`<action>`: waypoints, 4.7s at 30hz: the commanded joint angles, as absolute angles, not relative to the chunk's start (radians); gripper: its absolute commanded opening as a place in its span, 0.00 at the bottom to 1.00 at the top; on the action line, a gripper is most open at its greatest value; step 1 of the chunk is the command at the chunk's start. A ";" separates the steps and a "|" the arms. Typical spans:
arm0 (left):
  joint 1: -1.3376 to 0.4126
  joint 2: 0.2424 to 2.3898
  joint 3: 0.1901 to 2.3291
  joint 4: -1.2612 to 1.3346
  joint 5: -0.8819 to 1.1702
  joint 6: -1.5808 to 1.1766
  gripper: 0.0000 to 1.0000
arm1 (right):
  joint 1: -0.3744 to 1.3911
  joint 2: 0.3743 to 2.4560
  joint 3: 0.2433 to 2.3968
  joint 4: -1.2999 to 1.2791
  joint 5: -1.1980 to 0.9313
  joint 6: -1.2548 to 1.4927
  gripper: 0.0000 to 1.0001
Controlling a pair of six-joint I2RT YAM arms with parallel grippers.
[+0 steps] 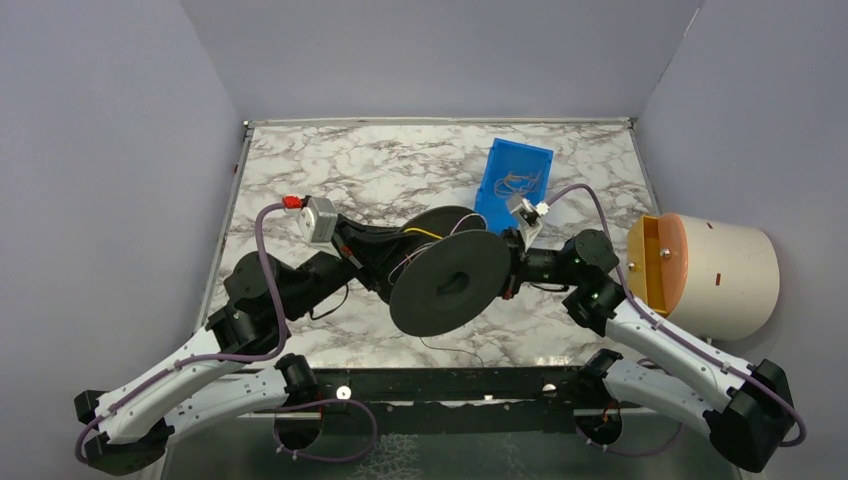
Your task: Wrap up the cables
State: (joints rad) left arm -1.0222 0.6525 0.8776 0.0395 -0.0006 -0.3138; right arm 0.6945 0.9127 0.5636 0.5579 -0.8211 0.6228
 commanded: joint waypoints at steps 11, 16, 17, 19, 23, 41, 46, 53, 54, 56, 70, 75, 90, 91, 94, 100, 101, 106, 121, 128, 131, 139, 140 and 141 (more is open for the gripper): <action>-1.041 0.678 0.905 -0.247 0.129 -0.309 0.00 | 0.717 0.901 0.738 0.469 -0.754 0.552 0.01; -1.042 0.651 0.884 -0.188 0.098 -0.326 0.00 | 0.718 0.914 0.694 0.505 -0.780 0.585 0.01; -1.042 0.647 0.880 -0.173 0.092 -0.330 0.00 | 0.718 0.915 0.686 0.505 -0.783 0.585 0.01; -1.042 0.640 0.876 -0.152 0.075 -0.333 0.00 | 0.718 0.917 0.667 0.496 -0.784 0.582 0.01; -1.042 0.622 0.874 -0.104 0.031 -0.333 0.00 | 0.718 0.910 0.616 0.475 -0.800 0.554 0.01; -1.040 0.639 0.929 -0.029 0.002 -0.313 0.00 | 0.717 0.823 0.399 0.494 -0.727 0.597 0.01; -1.041 0.642 0.936 -0.018 -0.010 -0.310 0.00 | 0.718 0.817 0.373 0.519 -0.721 0.613 0.04; -1.041 0.646 0.942 -0.012 -0.028 -0.299 0.00 | 0.718 0.804 0.383 0.490 -0.706 0.595 0.18; -1.042 0.644 0.943 -0.013 -0.033 -0.298 0.00 | 0.718 0.800 0.382 0.481 -0.701 0.588 0.19; -1.042 0.642 0.946 -0.017 -0.041 -0.294 0.00 | 0.718 0.791 0.381 0.467 -0.686 0.579 0.21; -1.042 0.596 0.974 -0.059 -0.238 -0.213 0.00 | 0.717 0.652 0.356 0.241 -0.431 0.496 0.31; -1.041 0.611 0.999 -0.076 -0.327 -0.158 0.00 | 0.718 0.608 0.352 0.144 -0.293 0.489 0.34; -1.042 0.797 1.073 -0.147 -0.761 0.064 0.00 | 0.718 0.667 0.405 -0.064 -0.023 0.518 0.35; -1.042 0.810 1.076 -0.145 -0.782 0.084 0.00 | 0.718 0.671 0.407 -0.069 -0.013 0.521 0.35; -1.041 0.865 1.085 -0.135 -0.873 0.168 0.00 | 0.718 0.681 0.418 -0.087 0.003 0.527 0.36; -1.041 0.990 1.075 -0.046 -1.062 0.380 0.00 | 0.718 0.688 0.432 -0.114 0.007 0.530 0.36; -1.041 1.012 1.077 -0.031 -1.082 0.406 0.00 | 0.717 0.685 0.431 -0.118 0.007 0.531 0.36; -1.039 1.134 1.095 0.082 -1.175 0.592 0.00 | 0.718 0.669 0.436 -0.147 0.025 0.539 0.36; -0.959 1.505 1.134 0.314 -1.240 0.934 0.00 | 0.717 0.615 0.436 -0.221 0.079 0.584 0.36; -0.897 1.666 1.163 0.319 -1.222 0.912 0.00 | 0.717 0.594 0.428 -0.223 0.074 0.598 0.36; -0.873 1.747 1.180 0.321 -1.219 0.894 0.00 | 0.717 0.597 0.426 -0.221 0.069 0.600 0.35; -0.828 1.911 1.241 0.320 -1.201 0.850 0.00 | 0.718 0.590 0.421 -0.215 0.056 0.599 0.36; -0.825 1.931 1.251 0.321 -1.201 0.849 0.00 | 0.718 0.588 0.420 -0.214 0.055 0.598 0.36; -0.822 1.947 1.262 0.321 -1.200 0.845 0.00 | 0.718 0.588 0.420 -0.213 0.053 0.598 0.36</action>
State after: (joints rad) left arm -0.8318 1.9110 1.1919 0.2878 -1.1885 0.8459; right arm 0.7124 0.6025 0.4049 -0.2123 0.0448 0.5873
